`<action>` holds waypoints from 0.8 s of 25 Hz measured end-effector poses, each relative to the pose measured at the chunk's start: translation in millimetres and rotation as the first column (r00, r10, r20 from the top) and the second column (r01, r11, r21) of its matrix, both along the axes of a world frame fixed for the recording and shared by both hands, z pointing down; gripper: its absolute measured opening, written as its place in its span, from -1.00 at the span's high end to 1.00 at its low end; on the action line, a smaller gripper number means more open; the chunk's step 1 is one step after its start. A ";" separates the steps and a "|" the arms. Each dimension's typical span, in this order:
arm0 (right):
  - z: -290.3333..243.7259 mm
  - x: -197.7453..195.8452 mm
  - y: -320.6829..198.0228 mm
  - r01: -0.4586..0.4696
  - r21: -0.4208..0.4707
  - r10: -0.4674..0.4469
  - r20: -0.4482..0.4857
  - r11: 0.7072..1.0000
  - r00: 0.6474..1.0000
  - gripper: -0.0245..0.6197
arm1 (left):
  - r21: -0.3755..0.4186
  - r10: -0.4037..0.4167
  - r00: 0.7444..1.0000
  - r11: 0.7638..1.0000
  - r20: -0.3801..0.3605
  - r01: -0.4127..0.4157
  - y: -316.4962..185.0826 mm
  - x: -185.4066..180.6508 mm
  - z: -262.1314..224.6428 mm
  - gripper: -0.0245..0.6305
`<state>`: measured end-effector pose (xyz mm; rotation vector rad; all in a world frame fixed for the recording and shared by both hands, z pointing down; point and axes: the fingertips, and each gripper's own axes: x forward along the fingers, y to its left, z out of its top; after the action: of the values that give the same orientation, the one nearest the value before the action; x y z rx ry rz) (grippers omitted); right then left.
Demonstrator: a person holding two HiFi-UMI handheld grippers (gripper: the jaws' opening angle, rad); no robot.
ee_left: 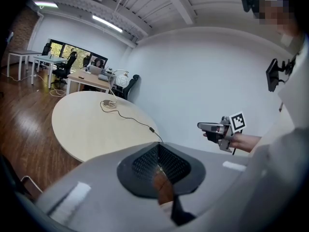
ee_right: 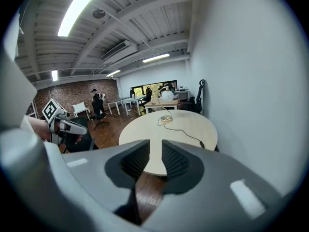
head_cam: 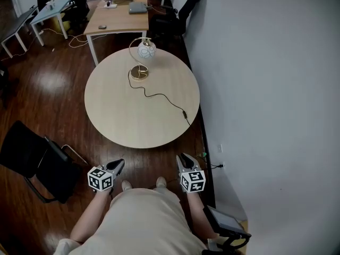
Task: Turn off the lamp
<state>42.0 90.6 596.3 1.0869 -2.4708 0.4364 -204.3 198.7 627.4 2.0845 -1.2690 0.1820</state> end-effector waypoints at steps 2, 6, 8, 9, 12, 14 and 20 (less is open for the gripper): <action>0.9 3.8 -0.5 -0.010 -0.003 0.010 0.001 1.000 1.000 0.68 | -0.005 -0.001 1.000 1.000 0.001 0.001 1.1 0.8 0.4 0.91; -1.7 15.0 -1.9 -0.037 0.024 0.037 -0.001 0.999 0.999 0.73 | -0.015 -0.001 1.000 1.000 -0.003 0.001 3.2 8.9 3.5 0.91; -3.2 18.1 -1.4 -0.043 0.037 0.043 0.002 0.998 0.999 0.73 | -0.020 0.002 1.000 1.000 -0.004 -0.002 4.5 13.6 4.9 0.91; -4.1 19.0 -0.5 -0.047 0.045 0.047 0.002 0.998 0.999 0.74 | -0.022 0.004 1.000 1.000 -0.005 -0.005 5.5 15.4 5.2 0.91; -13.0 21.5 1.0 -0.059 0.102 0.059 -0.002 0.993 0.998 0.91 | -0.024 0.015 1.000 1.000 -0.006 -0.016 5.4 20.5 5.5 0.91; -17.4 22.7 0.8 -0.061 0.128 0.060 0.004 0.990 0.998 0.91 | -0.024 0.021 1.000 0.999 -0.004 -0.021 3.5 23.4 6.8 0.91; -15.0 27.9 2.8 -0.072 0.125 0.071 0.011 0.990 0.997 0.91 | -0.038 0.034 0.999 0.999 0.003 -0.034 3.8 30.5 6.2 0.91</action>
<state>69.9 93.4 581.2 1.2287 -2.4993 0.3091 -173.8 202.4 633.6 2.0759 -1.2234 0.2236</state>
